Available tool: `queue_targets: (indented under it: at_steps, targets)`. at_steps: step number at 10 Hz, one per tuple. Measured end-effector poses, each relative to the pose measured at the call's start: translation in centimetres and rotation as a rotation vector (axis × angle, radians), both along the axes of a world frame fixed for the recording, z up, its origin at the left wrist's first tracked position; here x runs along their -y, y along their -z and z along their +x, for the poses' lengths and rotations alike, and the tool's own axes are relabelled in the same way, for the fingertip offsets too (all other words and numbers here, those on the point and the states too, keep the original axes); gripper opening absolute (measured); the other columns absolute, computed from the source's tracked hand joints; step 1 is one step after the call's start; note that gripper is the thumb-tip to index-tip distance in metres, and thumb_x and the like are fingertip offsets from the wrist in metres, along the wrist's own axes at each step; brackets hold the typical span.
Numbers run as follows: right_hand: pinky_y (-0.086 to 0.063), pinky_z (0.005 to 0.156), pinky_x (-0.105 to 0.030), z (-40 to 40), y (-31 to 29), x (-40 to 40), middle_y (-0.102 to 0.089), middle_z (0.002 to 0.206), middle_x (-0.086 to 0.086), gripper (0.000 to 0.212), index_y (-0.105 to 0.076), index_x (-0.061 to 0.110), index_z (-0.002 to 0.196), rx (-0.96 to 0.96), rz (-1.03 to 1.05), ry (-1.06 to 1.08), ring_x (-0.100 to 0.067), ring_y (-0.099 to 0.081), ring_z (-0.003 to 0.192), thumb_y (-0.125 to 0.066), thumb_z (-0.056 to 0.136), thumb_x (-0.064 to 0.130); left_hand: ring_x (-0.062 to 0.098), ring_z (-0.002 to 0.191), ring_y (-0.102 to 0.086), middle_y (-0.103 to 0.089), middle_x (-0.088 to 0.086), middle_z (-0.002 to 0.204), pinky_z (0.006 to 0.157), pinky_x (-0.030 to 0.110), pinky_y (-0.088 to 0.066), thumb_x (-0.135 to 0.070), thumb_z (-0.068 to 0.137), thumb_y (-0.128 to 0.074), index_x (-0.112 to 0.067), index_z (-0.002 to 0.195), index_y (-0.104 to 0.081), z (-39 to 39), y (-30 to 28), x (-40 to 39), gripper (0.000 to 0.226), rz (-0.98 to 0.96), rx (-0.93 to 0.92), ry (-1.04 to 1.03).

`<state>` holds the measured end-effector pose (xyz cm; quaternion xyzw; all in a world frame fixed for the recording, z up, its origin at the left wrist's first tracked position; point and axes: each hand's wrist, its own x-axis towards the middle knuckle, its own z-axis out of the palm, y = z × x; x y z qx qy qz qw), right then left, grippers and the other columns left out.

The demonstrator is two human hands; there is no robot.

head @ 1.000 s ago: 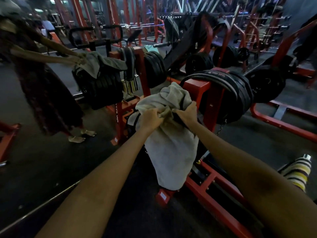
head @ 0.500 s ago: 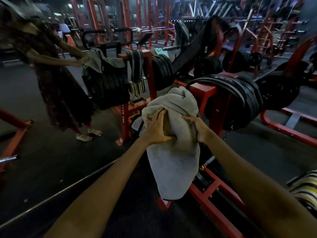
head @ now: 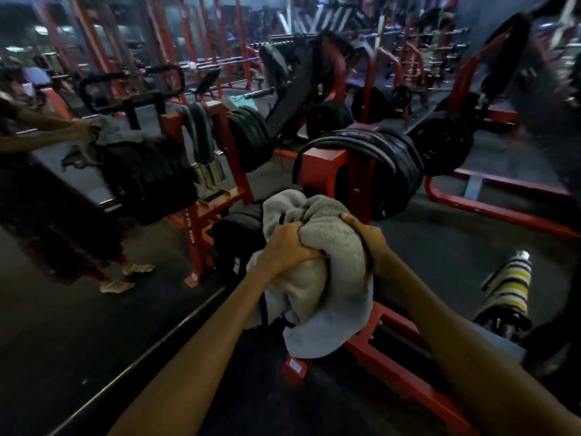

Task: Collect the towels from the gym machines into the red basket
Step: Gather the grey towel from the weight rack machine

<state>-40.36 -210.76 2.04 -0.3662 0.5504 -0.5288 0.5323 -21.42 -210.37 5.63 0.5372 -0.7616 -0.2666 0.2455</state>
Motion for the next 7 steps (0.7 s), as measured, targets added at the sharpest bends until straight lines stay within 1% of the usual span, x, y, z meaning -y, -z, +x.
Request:
queue_targets:
  at_steps: [1, 2, 3, 4, 5, 6, 7]
  targets:
    - [-0.053, 0.078, -0.041, -3.0, 3.0, -2.8, -0.064, 0.082, -0.016, 0.042, -0.066, -0.001, 0.082, -0.045, -0.05, 0.334, -0.025, -0.06, 0.08, -0.067, 0.083, 0.041, 0.02, 0.088, -0.062, -0.06, -0.008, 0.076, 0.084, 0.03, -0.05, -0.017, 0.074, -0.077, -0.028, 0.069, -0.054, -4.1, 1.4, -1.8, 0.026, 0.192, -0.171, 0.061]
    - [-0.049, 0.083, -0.039, -5.7, 4.2, -8.0, -0.062, 0.087, -0.007, 0.039, -0.06, 0.009, 0.09, -0.209, -0.008, 0.52, -0.023, -0.059, 0.088, -0.059, 0.087, 0.048, 0.026, 0.089, -0.063, -0.065, 0.003, 0.083, 0.076, 0.026, -0.055, -0.013, 0.079, -0.072, -0.017, 0.075, -0.06, -7.6, 3.2, -3.4, 0.014, 0.376, -0.443, 0.016]
    - [-0.048, 0.097, -0.038, -7.4, 4.2, -11.4, -0.059, 0.113, -0.006, 0.055, -0.05, 0.013, 0.121, -0.239, -0.06, 0.65, -0.022, -0.057, 0.108, -0.06, 0.083, 0.052, 0.023, 0.087, -0.066, -0.07, 0.007, 0.086, 0.073, 0.026, -0.054, -0.018, 0.078, -0.074, -0.006, 0.092, -0.069, -10.4, 4.3, -5.8, 0.02, 0.482, -0.572, -0.041]
    - [-0.044, 0.103, -0.044, -9.8, 5.2, -15.9, -0.056, 0.123, -0.006, 0.059, -0.05, 0.016, 0.123, -0.42, -0.146, 0.709, -0.021, -0.054, 0.116, -0.062, 0.079, 0.054, 0.025, 0.088, -0.068, -0.071, 0.009, 0.089, 0.079, 0.032, -0.055, -0.02, 0.073, -0.076, -0.006, 0.095, -0.07, -13.0, 4.2, -9.1, 0.027, 0.609, -0.576, 0.031]
    - [-0.043, 0.102, -0.037, -11.2, 4.2, -20.3, -0.056, 0.123, -0.008, 0.057, -0.053, 0.01, 0.122, -0.595, -0.208, 0.759, -0.021, -0.052, 0.115, -0.064, 0.08, 0.047, 0.027, 0.091, -0.067, -0.07, 0.017, 0.102, 0.086, 0.039, -0.055, -0.033, 0.062, -0.078, -0.004, 0.099, -0.068, -15.9, 4.4, -12.0, 0.048, 0.682, -0.586, 0.081]
    - [-0.04, 0.087, -0.028, -12.7, 4.0, -26.9, -0.058, 0.113, -0.011, 0.057, -0.057, 0.007, 0.113, -0.9, -0.278, 0.871, -0.021, -0.053, 0.102, -0.055, 0.08, 0.054, 0.024, 0.084, -0.065, -0.069, 0.01, 0.089, 0.08, 0.035, -0.055, -0.028, 0.073, -0.076, -0.003, 0.098, -0.068, -19.3, 4.6, -16.6, 0.036, 0.662, -0.517, 0.105]
    - [-0.044, 0.087, -0.029, -13.5, 4.7, -33.2, -0.059, 0.113, -0.004, 0.05, -0.06, 0.011, 0.112, -1.003, -0.338, 0.787, -0.008, -0.051, 0.099, -0.053, 0.084, 0.051, 0.02, 0.074, -0.061, -0.064, 0.006, 0.081, 0.061, 0.03, -0.05, -0.031, 0.076, -0.073, -0.001, 0.102, -0.061, -22.2, 5.0, -21.9, 0.042, 0.77, -0.501, 0.126]
